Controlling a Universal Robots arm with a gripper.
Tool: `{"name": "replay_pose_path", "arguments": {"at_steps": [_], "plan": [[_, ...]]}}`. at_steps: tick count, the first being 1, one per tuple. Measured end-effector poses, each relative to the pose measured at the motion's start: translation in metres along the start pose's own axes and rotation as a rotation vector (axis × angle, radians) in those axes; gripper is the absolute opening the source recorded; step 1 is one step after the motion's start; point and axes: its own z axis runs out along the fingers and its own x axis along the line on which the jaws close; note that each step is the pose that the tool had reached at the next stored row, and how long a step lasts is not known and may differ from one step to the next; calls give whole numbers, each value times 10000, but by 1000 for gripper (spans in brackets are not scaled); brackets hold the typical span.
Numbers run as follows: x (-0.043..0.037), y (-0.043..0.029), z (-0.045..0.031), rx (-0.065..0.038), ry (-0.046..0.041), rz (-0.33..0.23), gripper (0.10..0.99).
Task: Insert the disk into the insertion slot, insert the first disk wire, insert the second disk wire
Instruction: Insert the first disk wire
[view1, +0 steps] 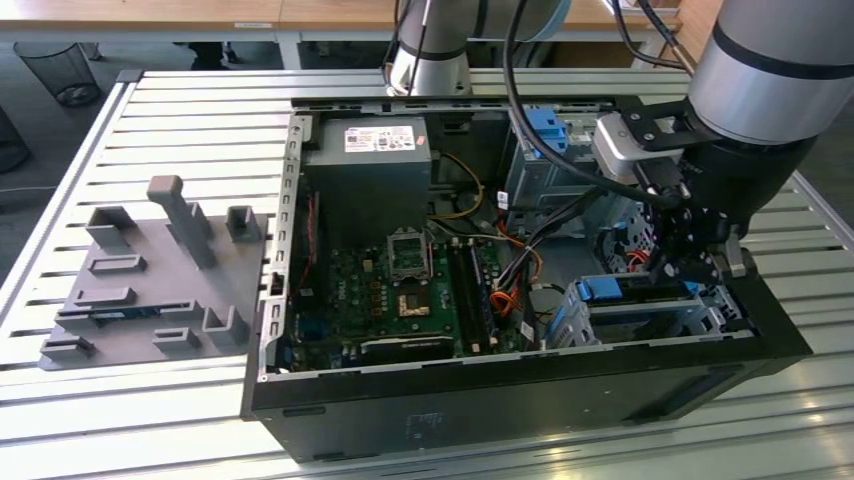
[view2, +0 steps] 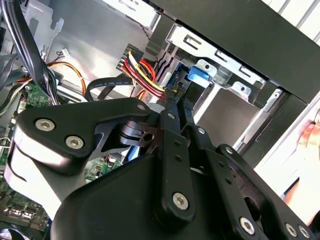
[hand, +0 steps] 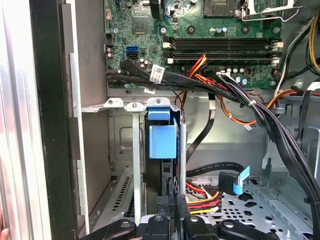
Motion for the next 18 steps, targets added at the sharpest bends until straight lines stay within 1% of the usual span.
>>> {"name": "replay_pose_path", "arguments": {"at_steps": [11,18], "plan": [[-5,3,19,-1,7,35,173],[-5,8,51,-2,14,48,173]]}}
